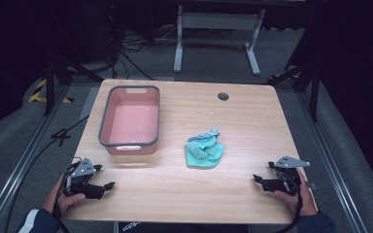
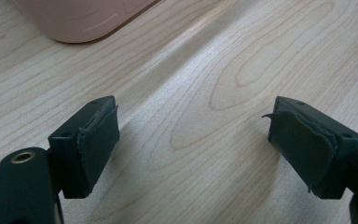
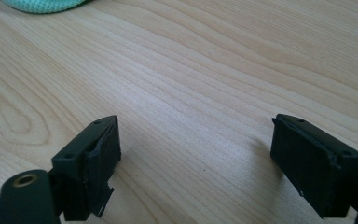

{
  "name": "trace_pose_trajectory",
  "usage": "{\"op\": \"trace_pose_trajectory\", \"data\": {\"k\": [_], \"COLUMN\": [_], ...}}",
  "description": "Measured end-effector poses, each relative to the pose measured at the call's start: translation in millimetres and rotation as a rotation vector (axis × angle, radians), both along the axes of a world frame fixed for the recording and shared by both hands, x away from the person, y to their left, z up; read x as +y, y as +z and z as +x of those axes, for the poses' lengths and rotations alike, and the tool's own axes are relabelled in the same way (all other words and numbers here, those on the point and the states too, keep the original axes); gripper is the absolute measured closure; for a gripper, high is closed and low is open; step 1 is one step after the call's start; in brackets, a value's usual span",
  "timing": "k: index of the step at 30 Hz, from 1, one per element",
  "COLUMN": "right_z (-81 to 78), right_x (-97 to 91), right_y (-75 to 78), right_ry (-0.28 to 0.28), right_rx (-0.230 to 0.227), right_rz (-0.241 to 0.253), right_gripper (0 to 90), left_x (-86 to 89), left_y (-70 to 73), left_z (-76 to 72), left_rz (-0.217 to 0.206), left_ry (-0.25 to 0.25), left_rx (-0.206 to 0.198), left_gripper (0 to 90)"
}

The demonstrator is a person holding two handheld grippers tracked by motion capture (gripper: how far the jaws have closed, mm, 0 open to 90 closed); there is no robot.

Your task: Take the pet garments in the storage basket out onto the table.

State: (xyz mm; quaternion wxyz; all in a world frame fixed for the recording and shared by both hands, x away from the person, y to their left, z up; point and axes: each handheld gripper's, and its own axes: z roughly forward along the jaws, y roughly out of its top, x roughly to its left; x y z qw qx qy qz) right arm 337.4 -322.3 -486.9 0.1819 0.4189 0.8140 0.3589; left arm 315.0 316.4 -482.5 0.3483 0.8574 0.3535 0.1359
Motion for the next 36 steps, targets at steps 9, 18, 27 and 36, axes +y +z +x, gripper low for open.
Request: {"op": "trace_pose_trajectory", "data": {"k": [9,18,27,36], "right_z": [0.1,-0.2,-0.1,-0.4], "right_x": [0.0,0.2,0.1,-0.1], "right_y": [0.0,0.0,0.1,0.1], "right_ry": [-0.001,-0.004,-0.002,0.002], "right_rx": [0.001,0.002,0.001,0.0], "right_rz": [0.0,0.002,0.004,0.001], "right_gripper": [16.2,16.1,16.9,17.2], "left_x": [0.1,-0.9,-1.0,-1.0], "left_y": [0.1,-0.3,0.0,0.0], "left_z": [-0.1,0.4,1.0,1.3], "left_rz": [0.004,0.0,0.006,0.009], "left_ry": [0.002,0.007,0.004,0.004], "left_rx": [-0.001,0.002,0.001,0.001], "left_gripper": [16.2,14.8,14.1,13.9]}}
